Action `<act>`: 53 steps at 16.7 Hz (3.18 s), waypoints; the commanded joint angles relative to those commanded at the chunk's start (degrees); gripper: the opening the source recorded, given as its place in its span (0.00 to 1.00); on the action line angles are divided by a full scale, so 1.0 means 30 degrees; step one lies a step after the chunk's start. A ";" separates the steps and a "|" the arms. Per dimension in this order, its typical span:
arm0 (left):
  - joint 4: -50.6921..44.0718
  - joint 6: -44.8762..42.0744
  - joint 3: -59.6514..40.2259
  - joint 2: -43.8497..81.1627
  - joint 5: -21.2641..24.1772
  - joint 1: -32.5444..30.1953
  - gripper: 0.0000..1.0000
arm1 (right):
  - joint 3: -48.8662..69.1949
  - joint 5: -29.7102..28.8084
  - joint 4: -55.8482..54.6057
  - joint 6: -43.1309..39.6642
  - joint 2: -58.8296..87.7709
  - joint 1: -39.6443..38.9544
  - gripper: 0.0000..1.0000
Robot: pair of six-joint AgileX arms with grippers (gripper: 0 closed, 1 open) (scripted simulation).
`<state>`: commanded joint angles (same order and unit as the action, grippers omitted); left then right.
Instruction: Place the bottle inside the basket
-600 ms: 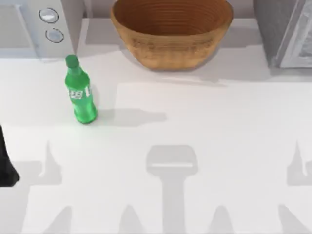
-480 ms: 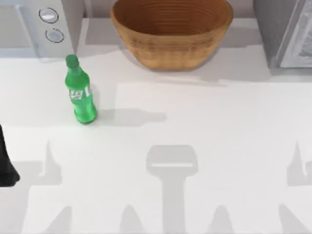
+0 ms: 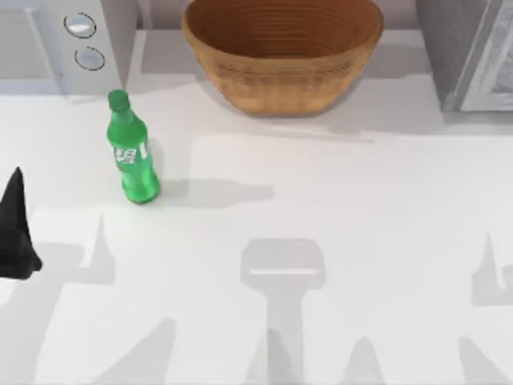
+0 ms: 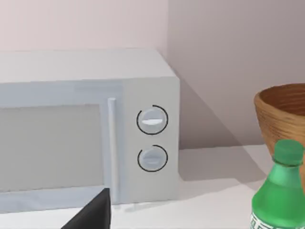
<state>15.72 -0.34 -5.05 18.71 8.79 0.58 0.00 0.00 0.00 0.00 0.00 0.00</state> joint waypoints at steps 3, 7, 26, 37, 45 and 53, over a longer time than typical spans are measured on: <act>0.3676 -0.0056 -0.1054 0.4731 0.2047 0.0223 1.00 | 0.0000 0.0000 0.0000 0.0000 0.0000 0.0000 1.00; 0.9291 -0.0142 -0.2596 1.2146 0.5130 0.0645 1.00 | 0.0000 0.0000 0.0000 0.0000 0.0000 0.0000 1.00; 2.8280 -0.0297 -0.7872 3.7161 1.5429 0.2242 1.00 | 0.0000 0.0000 0.0000 0.0000 0.0000 0.0000 1.00; 2.6086 -0.0240 -1.0543 3.7564 1.2893 -0.0297 1.00 | 0.0000 0.0000 0.0000 0.0000 0.0000 0.0000 1.00; 2.5316 -0.0215 -1.1509 3.7731 1.2013 -0.1182 0.85 | 0.0000 0.0000 0.0000 0.0000 0.0000 0.0000 1.00; 2.5316 -0.0215 -1.1509 3.7731 1.2013 -0.1182 0.25 | 0.0000 0.0000 0.0000 0.0000 0.0000 0.0000 1.00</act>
<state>91.67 -0.98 -39.58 131.90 44.83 -2.96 0.00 0.00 0.00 0.00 0.00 0.00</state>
